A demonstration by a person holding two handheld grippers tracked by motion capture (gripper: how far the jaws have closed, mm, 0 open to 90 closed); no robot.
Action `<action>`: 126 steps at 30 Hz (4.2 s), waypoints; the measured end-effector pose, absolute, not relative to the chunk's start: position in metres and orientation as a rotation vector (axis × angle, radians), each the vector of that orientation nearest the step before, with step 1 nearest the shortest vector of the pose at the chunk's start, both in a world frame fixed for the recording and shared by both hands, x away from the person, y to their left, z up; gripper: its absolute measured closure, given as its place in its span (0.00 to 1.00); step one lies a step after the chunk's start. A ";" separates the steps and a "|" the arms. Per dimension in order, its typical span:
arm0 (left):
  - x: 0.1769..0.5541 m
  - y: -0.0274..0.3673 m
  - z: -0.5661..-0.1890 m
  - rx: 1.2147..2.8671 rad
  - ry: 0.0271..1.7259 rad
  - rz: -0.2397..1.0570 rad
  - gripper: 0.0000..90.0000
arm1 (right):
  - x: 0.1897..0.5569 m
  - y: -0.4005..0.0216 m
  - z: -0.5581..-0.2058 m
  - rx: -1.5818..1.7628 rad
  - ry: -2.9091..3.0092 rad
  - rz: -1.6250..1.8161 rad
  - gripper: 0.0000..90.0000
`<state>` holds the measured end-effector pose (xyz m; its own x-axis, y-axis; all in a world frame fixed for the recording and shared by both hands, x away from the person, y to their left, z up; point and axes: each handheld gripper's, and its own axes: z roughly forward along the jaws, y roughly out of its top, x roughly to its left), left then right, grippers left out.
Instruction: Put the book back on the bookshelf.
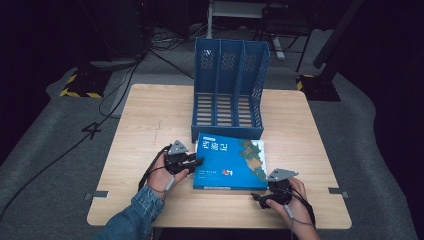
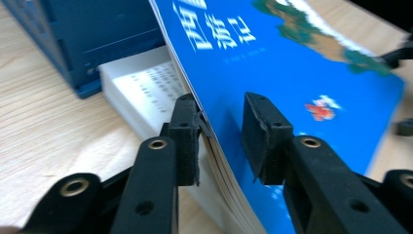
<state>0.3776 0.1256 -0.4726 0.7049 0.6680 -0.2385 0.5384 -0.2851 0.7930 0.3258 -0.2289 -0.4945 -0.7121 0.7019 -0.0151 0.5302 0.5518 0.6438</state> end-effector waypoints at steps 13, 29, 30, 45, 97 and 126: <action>0.373 0.129 -0.461 1.967 0.934 0.062 0.94 | 0.314 -0.239 -0.468 0.999 2.459 0.963 0.24; 0.373 0.123 -0.435 1.964 0.898 -0.039 0.94 | 0.310 -0.207 -0.466 0.876 2.480 1.031 0.19; 0.372 0.122 -0.433 1.965 0.895 -0.042 0.94 | 0.310 -0.205 -0.466 0.868 2.484 1.033 0.19; 0.372 0.116 -0.424 1.965 0.861 -0.079 0.94 | 0.312 -0.166 -0.474 0.730 2.445 1.046 0.12; 0.383 0.118 -0.454 1.922 1.089 -0.256 0.90 | 0.327 -0.099 -0.511 0.367 2.232 0.981 0.00; 0.387 0.118 -0.464 1.839 1.187 -0.435 0.86 | 0.344 -0.067 -0.514 0.388 2.114 0.902 0.00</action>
